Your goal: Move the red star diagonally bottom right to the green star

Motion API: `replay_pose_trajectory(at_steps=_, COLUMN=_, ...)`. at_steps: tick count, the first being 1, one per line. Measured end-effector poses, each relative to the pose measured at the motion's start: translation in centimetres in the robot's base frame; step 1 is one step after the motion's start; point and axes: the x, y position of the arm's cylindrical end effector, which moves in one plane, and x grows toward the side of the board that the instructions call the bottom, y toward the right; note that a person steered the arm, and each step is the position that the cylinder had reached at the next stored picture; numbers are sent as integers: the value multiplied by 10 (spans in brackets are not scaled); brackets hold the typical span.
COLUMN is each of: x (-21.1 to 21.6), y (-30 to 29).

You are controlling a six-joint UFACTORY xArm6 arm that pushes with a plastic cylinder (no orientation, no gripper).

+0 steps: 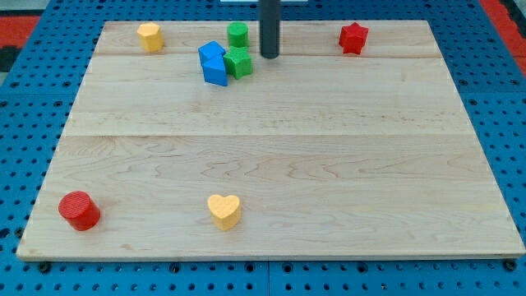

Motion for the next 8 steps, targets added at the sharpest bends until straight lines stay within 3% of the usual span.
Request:
replay_pose_trajectory(at_steps=1, x=-57, y=-13)
replay_pose_trajectory(at_steps=3, x=-1, y=-59)
replay_pose_trajectory(at_steps=4, x=-21, y=-26)
replay_pose_trajectory(at_steps=6, x=-29, y=169)
replay_pose_trajectory(at_steps=8, x=-37, y=206)
